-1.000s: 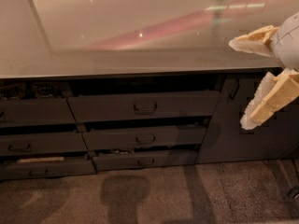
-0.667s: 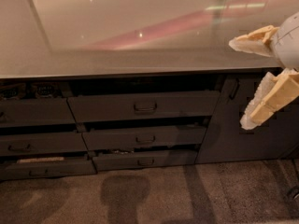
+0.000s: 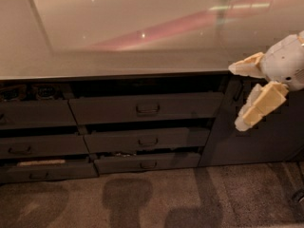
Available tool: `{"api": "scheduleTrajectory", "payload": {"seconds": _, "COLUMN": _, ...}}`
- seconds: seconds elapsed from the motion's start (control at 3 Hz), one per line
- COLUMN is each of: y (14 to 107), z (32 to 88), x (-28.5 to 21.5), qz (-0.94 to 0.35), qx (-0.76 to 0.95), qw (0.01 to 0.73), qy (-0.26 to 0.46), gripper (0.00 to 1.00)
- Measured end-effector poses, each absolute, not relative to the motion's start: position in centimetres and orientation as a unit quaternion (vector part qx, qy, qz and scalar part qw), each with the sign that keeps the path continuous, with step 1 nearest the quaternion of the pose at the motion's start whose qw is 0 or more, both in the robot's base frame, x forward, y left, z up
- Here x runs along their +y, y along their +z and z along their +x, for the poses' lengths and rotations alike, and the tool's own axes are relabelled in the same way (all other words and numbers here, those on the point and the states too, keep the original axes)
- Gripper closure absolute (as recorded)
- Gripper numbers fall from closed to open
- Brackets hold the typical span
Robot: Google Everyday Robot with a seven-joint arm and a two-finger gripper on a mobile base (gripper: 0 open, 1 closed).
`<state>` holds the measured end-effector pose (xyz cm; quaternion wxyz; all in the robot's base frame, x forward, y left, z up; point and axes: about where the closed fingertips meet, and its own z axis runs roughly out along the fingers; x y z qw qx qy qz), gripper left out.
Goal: Open top drawer
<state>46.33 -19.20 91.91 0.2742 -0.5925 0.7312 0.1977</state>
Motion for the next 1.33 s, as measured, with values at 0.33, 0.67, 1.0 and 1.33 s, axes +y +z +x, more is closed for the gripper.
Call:
{"api": "scheduleTrajectory", "payload": {"seconds": 0.33, "y": 89.0, "z": 47.7, "x": -20.4, "qz": -0.591, "qx": 0.746, "qw": 0.234, "qy": 0.198, "gripper": 0.0}}
{"api": "scheduleTrajectory", "payload": {"seconds": 0.67, "y": 88.8, "z": 47.9, "x": -20.4, "qz": -0.592, "qx": 0.747, "qw": 0.232, "qy": 0.195, "gripper": 0.0}}
{"api": "scheduleTrajectory", "payload": {"seconds": 1.0, "y": 88.7, "z": 48.0, "x": -20.5, "qz": -0.573, "qx": 0.768, "qw": 0.23, "qy": 0.17, "gripper": 0.0}}
{"api": "scheduleTrajectory", "payload": {"seconds": 1.33, "y": 88.3, "z": 48.0, "x": -19.4, "qz": -0.566, "qx": 0.787, "qw": 0.22, "qy": 0.106, "gripper": 0.0}}
